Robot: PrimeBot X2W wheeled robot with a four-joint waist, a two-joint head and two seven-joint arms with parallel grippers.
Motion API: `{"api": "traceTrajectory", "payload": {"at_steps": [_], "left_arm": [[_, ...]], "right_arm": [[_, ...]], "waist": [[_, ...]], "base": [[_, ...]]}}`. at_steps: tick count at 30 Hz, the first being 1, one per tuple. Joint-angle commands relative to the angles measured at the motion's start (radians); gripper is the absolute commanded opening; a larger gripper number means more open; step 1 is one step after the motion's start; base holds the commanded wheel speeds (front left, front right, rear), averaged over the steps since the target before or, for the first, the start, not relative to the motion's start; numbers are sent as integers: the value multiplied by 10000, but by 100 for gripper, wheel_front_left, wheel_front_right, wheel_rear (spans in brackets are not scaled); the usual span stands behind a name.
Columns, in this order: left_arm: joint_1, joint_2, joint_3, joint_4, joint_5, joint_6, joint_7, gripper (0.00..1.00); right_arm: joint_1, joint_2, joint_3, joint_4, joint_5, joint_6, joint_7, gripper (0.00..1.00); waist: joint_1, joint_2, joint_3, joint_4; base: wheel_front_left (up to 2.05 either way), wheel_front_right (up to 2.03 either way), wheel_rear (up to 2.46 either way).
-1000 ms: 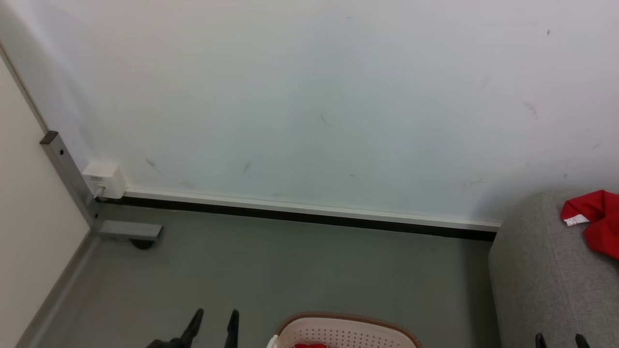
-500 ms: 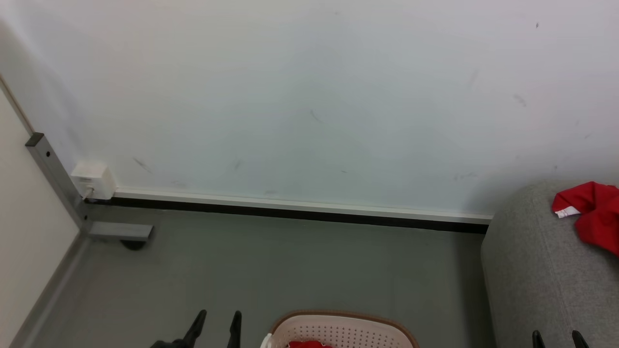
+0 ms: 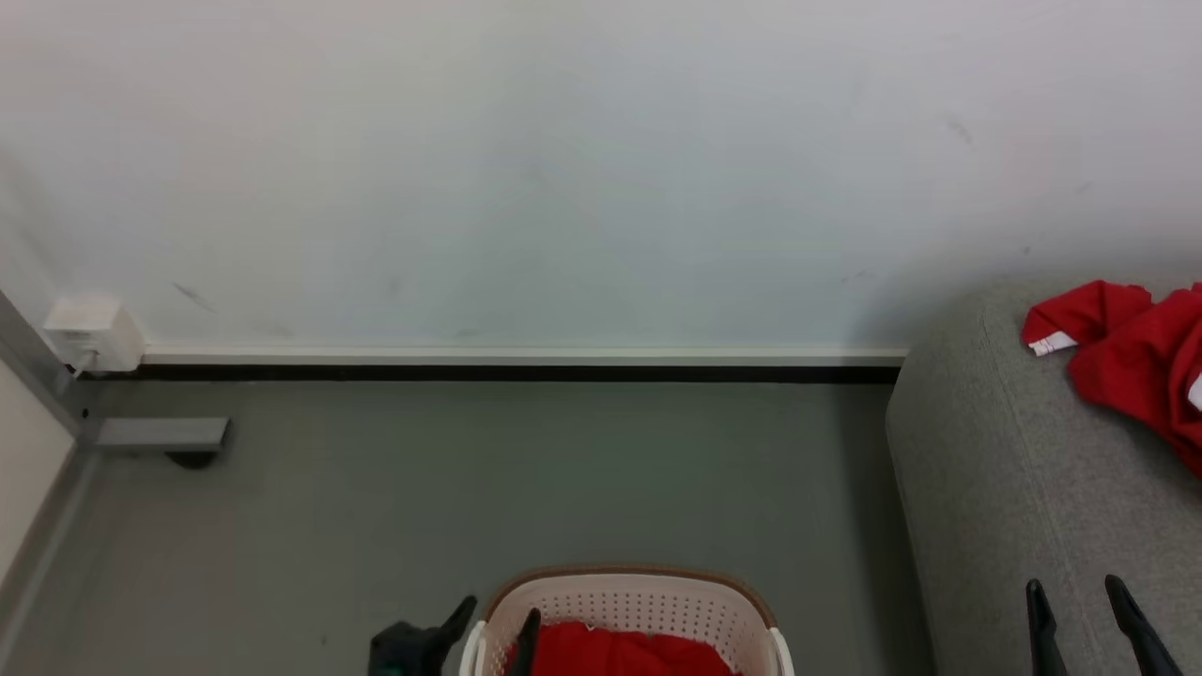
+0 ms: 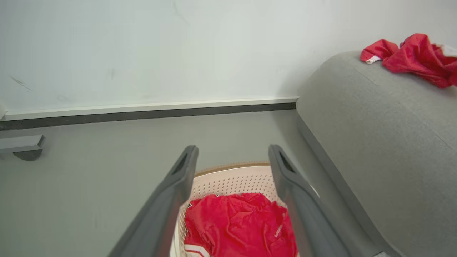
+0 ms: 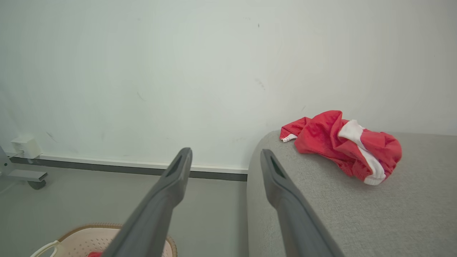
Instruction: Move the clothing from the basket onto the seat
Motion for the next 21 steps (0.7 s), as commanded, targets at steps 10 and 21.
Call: {"api": "traceTrajectory", "payload": {"at_steps": [10,21], "left_arm": [[-2124,-80,-876,1646,243,84,2053,100],[-4725,-97,-1981,3689,621,318,4204,100]], "right_arm": [[-1131,-5,276,-726,-14,-25,3,100],[-2436,297,683,-1252,193,-25,4,100]], "waist": [[0,0,2150,-1183],[0,0,4599,-1996]], "base": [[0,0,0],[0,0,0]]}}
